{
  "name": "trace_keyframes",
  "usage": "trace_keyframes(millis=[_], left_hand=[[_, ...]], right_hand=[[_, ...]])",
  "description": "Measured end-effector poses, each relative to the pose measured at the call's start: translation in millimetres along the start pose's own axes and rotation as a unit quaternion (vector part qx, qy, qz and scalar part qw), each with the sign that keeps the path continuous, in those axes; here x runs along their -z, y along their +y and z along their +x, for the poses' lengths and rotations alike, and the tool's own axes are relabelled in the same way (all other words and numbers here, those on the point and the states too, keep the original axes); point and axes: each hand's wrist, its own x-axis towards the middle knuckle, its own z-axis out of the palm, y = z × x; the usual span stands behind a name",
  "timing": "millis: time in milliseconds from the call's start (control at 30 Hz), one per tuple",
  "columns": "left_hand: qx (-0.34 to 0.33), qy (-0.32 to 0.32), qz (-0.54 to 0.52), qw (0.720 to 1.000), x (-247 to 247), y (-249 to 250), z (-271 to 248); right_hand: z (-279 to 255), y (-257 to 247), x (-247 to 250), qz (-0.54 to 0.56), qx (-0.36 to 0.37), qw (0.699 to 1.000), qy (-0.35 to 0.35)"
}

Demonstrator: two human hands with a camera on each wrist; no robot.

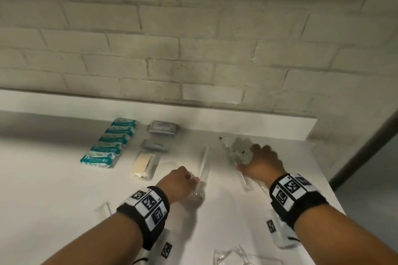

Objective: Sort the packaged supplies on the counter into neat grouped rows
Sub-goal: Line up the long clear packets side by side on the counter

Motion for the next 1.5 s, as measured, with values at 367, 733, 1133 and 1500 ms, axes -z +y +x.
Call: trace_keyframes(millis=[367,733,1133,1500], left_hand=[[-0.167,-0.075,0.225,0.957,-7,9,1],[-0.257,0.019,0.295,0.92,-8,13,-21],[-0.101,0.049,0.294,0.949,-16,-2,-40],[-0.217,-0.046,0.286,0.932,-15,-17,-58]], right_hand=[[-25,-16,-13,-0.087,0.109,0.986,-0.096],[-54,-9,-11,-0.094,0.131,0.977,-0.138],[-70,0,2,-0.03,0.107,0.979,-0.17],[-65,-14,-14,-0.084,0.116,0.974,-0.174]])
